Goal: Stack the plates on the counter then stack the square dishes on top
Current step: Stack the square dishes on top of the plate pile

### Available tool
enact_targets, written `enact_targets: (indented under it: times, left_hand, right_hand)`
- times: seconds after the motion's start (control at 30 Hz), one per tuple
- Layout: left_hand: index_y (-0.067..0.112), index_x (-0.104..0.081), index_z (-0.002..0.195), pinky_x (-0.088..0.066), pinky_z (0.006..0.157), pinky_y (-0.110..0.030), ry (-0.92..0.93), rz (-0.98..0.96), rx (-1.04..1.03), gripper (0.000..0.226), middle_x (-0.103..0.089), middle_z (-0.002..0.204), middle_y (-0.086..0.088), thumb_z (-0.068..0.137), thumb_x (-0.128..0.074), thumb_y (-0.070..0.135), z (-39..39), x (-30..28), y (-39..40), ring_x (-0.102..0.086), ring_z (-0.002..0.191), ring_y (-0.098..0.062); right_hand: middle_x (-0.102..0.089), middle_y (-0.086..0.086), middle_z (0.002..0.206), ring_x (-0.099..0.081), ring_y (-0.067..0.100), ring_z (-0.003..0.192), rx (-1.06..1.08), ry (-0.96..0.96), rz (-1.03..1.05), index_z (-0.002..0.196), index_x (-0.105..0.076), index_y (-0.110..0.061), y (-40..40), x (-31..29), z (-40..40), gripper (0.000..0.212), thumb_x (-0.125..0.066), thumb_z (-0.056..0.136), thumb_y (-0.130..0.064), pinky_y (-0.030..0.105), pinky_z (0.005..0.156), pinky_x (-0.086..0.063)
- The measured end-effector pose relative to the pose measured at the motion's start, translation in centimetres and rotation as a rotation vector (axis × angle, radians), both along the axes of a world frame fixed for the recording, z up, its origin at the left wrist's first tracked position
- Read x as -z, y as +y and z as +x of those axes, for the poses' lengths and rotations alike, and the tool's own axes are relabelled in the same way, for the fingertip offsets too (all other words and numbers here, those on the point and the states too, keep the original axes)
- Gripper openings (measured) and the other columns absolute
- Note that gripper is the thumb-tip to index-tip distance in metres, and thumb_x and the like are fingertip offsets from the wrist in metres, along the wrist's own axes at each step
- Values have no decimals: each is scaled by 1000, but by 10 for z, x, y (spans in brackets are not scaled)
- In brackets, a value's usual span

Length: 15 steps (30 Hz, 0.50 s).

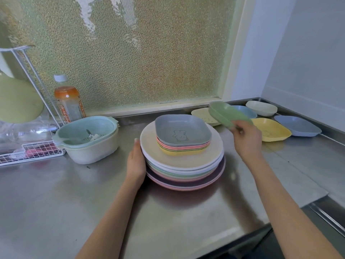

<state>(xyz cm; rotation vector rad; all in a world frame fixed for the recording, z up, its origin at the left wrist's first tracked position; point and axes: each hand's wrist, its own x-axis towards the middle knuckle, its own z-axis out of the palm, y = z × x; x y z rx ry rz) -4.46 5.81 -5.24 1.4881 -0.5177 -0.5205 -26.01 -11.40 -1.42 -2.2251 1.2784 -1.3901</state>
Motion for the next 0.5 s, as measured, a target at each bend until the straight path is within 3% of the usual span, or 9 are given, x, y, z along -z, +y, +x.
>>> enact_targets:
  times: [0.17,0.23,0.4,0.5]
  left_hand:
    - [27,-61,102,-33,89,-26,0,6,5,43,-61,112,2,100,-22,45,-2,-2,2,-53,107,-14]
    - [28,-60,108,-32,89,-26,7,0,16,43,-59,114,2,101,-22,45,-3,-3,3,-51,109,-13]
    - [21,-60,119,-32,90,-25,27,2,12,49,-58,113,3,101,-22,45,-4,-4,3,-50,109,-13]
    - [25,-60,113,-32,90,-25,32,4,11,45,-58,112,3,100,-22,45,-5,-5,3,-51,108,-13]
  right_hand:
    - [-60,-6,98,-54,15,89,-290,-89,-58,104,-67,-5,33,-39,10,18,-61,87,-7,13,71,-38]
    - [-60,-7,102,-55,10,95,-399,-81,-92,100,-68,-6,44,-43,12,16,-61,85,-6,4,76,-38]
    - [-67,0,101,-53,8,113,-601,130,-106,92,-70,-9,52,-34,11,16,-57,83,-7,14,96,-37]
    - [-63,-2,113,-45,7,125,-701,163,14,98,-66,-3,55,-26,11,17,-56,87,4,8,101,-31]
